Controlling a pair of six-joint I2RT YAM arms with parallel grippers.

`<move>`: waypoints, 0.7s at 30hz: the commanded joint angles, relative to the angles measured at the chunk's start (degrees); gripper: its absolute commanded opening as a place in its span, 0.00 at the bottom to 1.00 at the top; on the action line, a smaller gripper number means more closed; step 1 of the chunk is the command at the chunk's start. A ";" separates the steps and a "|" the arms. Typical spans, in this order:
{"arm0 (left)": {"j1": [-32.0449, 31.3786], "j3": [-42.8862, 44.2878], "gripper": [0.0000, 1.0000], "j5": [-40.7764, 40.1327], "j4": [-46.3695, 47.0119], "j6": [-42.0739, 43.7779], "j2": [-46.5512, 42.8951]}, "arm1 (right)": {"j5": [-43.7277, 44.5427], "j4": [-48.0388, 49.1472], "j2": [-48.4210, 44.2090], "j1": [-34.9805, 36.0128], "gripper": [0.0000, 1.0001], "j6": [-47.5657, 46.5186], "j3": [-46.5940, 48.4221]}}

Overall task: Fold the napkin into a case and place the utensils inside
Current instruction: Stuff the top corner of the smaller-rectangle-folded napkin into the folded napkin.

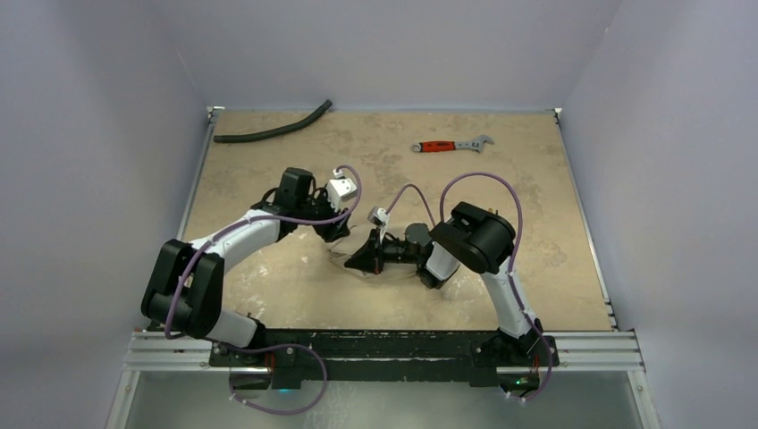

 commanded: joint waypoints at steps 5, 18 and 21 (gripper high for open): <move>-1.78 -4.75 0.54 -3.37 3.60 7.59 0.71 | 1.04 8.37 -1.43 -0.01 0.00 2.25 -0.34; -6.39 -7.20 0.48 -14.95 7.49 8.35 1.69 | 0.21 1.79 -1.29 0.05 0.00 2.09 2.22; -6.76 -7.78 0.44 -17.04 7.22 8.63 1.62 | 0.03 0.72 -1.27 0.10 0.00 2.19 2.49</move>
